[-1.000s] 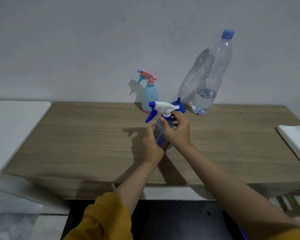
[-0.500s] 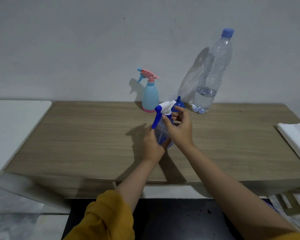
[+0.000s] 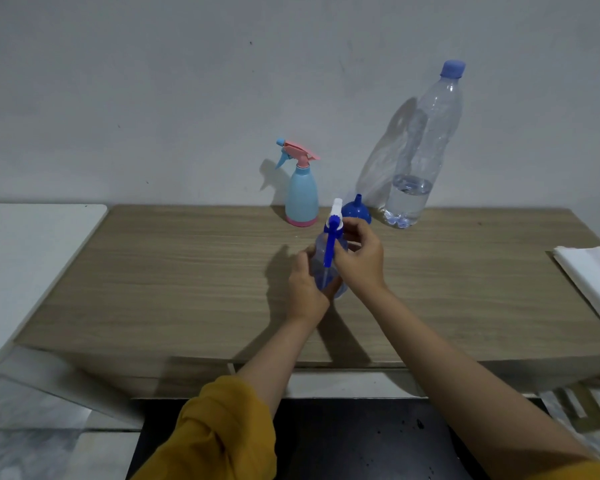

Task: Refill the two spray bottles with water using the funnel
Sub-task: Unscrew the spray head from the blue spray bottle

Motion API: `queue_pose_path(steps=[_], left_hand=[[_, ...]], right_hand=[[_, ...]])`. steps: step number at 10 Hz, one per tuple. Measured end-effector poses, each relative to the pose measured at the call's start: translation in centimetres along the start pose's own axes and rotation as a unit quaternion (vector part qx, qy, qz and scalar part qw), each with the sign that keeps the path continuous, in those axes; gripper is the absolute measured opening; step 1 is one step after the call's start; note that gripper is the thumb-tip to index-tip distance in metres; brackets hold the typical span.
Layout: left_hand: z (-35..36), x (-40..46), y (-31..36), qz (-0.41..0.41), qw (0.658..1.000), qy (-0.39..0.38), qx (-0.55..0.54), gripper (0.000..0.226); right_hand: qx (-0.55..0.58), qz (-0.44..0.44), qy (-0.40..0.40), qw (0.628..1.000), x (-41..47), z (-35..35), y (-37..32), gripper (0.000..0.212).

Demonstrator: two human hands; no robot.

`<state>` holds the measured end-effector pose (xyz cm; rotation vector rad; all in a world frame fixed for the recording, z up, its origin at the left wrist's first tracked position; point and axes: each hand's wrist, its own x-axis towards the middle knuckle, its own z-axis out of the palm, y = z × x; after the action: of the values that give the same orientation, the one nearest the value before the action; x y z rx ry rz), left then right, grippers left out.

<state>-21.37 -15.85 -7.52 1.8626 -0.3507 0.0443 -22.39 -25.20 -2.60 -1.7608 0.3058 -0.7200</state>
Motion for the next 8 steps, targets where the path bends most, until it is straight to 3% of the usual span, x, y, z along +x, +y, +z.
queue_pose_path(steps=[1, 3, 5, 6, 7, 8], left_hand=[[0.0, 0.0, -0.3, -0.009, 1.000, -0.005, -0.013, 0.047], [0.1, -0.1, -0.1, -0.011, 1.000, -0.005, -0.017, 0.043], [0.1, 0.2, -0.5, -0.019, 1.000, -0.013, -0.005, 0.058], [0.1, 0.3, -0.7, -0.010, 1.000, -0.014, -0.005, 0.058], [0.1, 0.3, -0.7, -0.017, 1.000, -0.012, 0.019, 0.055], [0.4, 0.2, -0.4, 0.002, 1.000, 0.003, -0.005, 0.033]], right_hand=[[-0.004, -0.015, -0.007, 1.000, -0.3, 0.0, 0.1, 0.038], [-0.004, -0.002, 0.023, 1.000, -0.2, 0.8, 0.0, 0.029], [0.000, -0.013, 0.044, 0.999, -0.7, 1.3, -0.1, 0.044], [0.007, 0.015, 0.053, 0.998, -0.5, 1.5, -0.3, 0.038], [-0.024, -0.012, 0.037, 0.999, -0.5, 1.4, -0.2, 0.031], [-0.063, -0.038, 0.015, 0.997, -0.5, 1.0, -0.3, 0.032]])
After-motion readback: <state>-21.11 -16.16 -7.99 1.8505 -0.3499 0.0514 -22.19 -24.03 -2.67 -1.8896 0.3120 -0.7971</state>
